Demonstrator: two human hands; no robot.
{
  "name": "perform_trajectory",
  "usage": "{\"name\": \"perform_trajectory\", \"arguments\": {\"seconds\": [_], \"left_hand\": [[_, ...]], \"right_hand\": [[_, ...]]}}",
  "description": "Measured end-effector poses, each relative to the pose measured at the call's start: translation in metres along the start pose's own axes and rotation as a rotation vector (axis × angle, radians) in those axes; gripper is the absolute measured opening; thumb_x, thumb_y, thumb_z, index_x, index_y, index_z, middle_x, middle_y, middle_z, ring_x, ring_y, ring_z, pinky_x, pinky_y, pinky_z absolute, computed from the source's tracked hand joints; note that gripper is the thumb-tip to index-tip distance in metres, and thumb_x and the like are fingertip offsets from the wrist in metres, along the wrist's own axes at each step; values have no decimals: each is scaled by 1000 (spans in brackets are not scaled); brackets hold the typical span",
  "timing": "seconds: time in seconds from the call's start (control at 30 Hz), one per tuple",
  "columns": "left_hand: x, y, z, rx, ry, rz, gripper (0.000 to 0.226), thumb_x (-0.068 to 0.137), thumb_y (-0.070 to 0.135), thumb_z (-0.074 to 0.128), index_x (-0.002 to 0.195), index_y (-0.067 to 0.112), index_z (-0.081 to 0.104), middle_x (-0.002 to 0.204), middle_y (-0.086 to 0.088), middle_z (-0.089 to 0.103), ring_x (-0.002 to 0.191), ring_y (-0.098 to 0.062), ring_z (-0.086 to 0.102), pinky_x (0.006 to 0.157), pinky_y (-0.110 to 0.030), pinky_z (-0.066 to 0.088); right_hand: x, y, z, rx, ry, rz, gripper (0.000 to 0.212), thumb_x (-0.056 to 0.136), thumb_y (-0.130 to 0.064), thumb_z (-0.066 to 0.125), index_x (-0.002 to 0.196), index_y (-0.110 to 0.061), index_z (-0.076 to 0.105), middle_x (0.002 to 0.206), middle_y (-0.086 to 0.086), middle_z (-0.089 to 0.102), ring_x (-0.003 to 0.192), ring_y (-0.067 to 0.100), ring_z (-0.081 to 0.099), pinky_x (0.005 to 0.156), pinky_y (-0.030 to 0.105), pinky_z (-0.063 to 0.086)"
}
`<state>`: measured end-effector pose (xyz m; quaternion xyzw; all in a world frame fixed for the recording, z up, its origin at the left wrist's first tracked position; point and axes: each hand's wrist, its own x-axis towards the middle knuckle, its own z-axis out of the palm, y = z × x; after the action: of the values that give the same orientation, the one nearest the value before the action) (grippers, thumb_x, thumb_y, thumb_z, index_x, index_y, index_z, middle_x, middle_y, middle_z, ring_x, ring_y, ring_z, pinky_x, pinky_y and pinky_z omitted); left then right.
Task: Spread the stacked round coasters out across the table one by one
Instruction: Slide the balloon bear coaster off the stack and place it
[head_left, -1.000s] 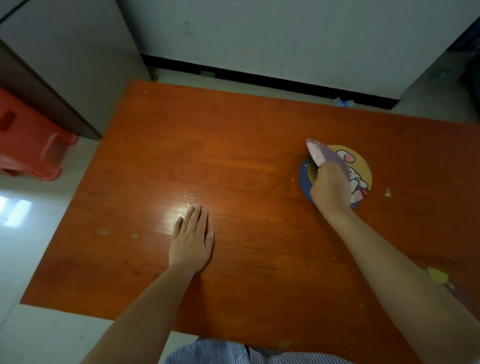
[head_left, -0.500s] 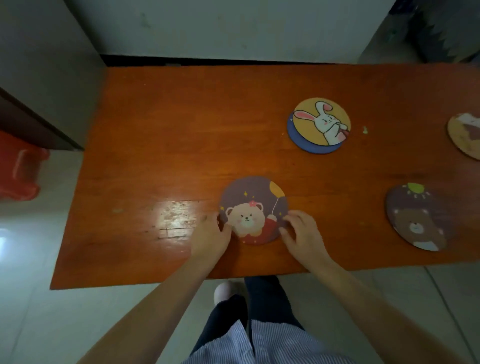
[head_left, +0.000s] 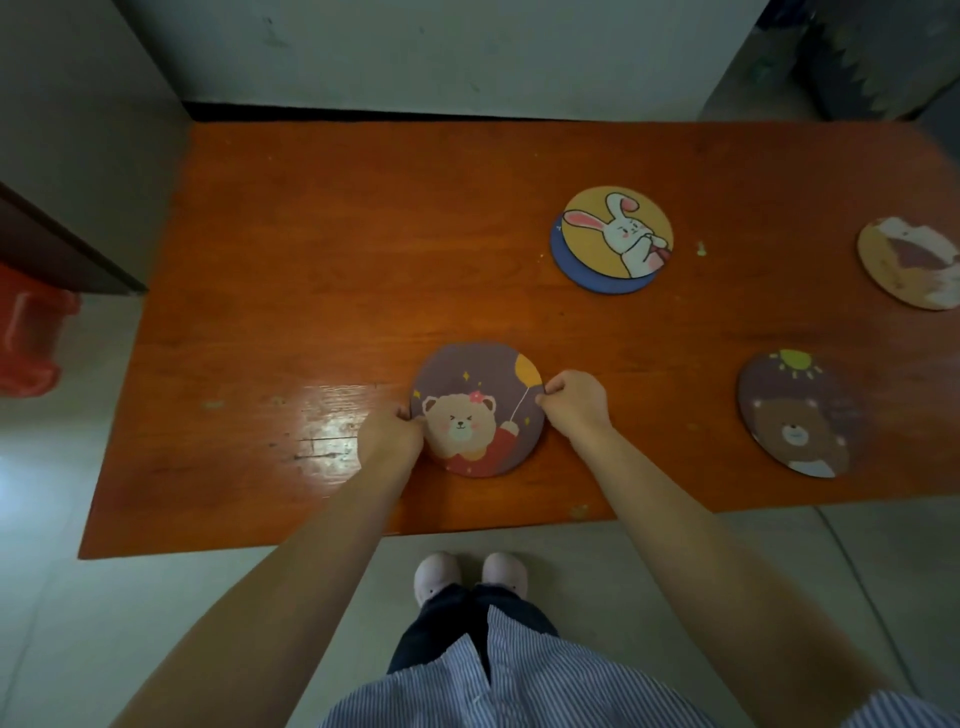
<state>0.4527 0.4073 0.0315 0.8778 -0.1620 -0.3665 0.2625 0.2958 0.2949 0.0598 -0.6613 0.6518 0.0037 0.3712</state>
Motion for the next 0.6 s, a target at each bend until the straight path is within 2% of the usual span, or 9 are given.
{"name": "perform_trajectory", "arguments": {"seconds": [0.07,0.13,0.23,0.33,0.43,0.53,0.6], "left_hand": [[-4,-8,-3,46,3,40,29,83,12,59,58,12,45,56,-7,43,56,-24,40,54,-31,29],[-9,-12,-5,67,24,71,22,82,12,61,63,11,50,59,-8,49,60,-24,44,53,-30,31],[-12,-12,-7,96,36,112,33,82,13,63,54,15,47,56,-5,50,59,-23,46,51,-28,32],[-15,-11,-8,121,46,139,42,81,13,66,49,24,41,51,5,45,54,-17,46,46,-23,31],[-18,-11,-10,140,55,134,32,80,15,69,58,20,46,55,3,49,70,-27,58,62,-32,45],[-20,-9,-12,192,65,147,15,80,19,69,78,11,57,75,-12,62,84,-32,63,72,-39,50],[-19,-9,-15,292,65,181,19,84,23,64,92,6,63,94,-15,67,90,-32,62,74,-38,50]], "right_hand": [[-5,6,1,49,-12,-12,18,88,-9,59,98,6,64,103,24,68,93,37,63,78,43,54],[-6,12,3,61,-42,-3,16,90,-11,59,101,0,63,105,18,67,97,31,63,80,38,52],[-4,19,7,76,-59,31,10,92,-17,56,90,-8,61,92,12,61,85,24,58,75,35,50],[0,21,10,26,-52,1,16,93,-18,54,95,-5,62,85,6,54,78,20,51,68,32,45],[2,25,12,-98,-65,-69,18,93,-18,54,98,-2,60,82,5,53,81,26,57,65,30,42],[-2,24,13,-247,-37,-115,16,92,-18,54,102,-5,55,87,10,57,80,25,58,56,28,42],[-6,17,15,-386,12,-186,18,91,-14,53,107,-7,53,104,13,60,94,28,59,64,33,46]]}}
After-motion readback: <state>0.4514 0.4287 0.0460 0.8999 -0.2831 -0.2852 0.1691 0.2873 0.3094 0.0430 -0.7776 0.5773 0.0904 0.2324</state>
